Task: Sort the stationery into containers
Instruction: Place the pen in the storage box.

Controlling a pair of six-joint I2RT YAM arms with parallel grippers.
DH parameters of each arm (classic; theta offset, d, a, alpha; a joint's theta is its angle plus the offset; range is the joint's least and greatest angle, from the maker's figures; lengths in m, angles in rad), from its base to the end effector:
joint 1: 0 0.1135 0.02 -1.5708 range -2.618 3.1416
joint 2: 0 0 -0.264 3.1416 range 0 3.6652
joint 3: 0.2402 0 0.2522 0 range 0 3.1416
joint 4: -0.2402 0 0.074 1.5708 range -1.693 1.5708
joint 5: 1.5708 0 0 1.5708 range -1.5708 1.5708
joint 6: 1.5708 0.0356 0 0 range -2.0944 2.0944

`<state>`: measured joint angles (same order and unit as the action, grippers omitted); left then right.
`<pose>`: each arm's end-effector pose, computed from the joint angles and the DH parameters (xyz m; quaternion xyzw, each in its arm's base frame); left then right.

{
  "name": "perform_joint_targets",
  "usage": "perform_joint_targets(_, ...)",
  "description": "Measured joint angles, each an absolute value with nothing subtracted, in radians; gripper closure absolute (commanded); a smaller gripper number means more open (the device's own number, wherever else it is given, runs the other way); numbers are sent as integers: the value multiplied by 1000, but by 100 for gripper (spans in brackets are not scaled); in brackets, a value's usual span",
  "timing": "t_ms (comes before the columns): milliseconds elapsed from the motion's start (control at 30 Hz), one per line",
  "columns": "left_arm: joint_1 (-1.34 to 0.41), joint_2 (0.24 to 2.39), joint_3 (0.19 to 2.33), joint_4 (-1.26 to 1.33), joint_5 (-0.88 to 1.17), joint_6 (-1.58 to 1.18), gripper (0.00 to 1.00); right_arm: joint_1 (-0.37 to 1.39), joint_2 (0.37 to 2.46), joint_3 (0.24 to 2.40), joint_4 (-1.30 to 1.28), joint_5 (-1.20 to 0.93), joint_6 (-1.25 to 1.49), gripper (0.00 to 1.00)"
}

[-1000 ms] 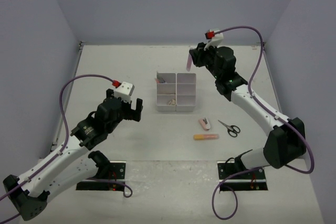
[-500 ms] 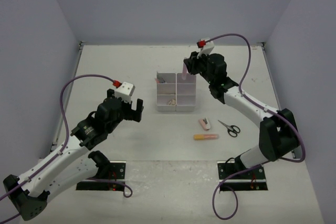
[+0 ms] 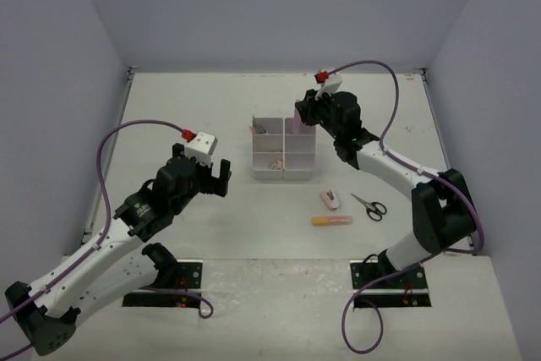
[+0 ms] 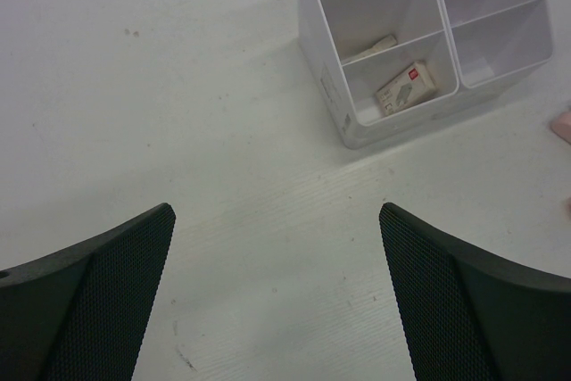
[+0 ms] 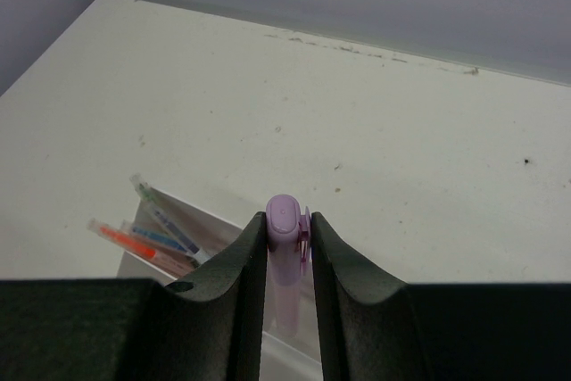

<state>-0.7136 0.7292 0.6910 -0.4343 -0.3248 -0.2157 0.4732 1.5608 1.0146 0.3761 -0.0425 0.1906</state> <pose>0.1330 -0.1002 0.2910 0.1256 0.8366 -0.1075 0.5223 0.3249 0.1681 0.2830 -0.1212 0.7549 0.2253 0.6039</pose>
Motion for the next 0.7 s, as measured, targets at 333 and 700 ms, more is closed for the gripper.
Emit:
perform_joint_targets(333,-714,729,691,-434,-324,-215,0,473,1563,994,387,-42,202,35)
perform_joint_targets(700,-714,730,691,-434,-324,-214,0,474,1422,954,276,-16,220,19)
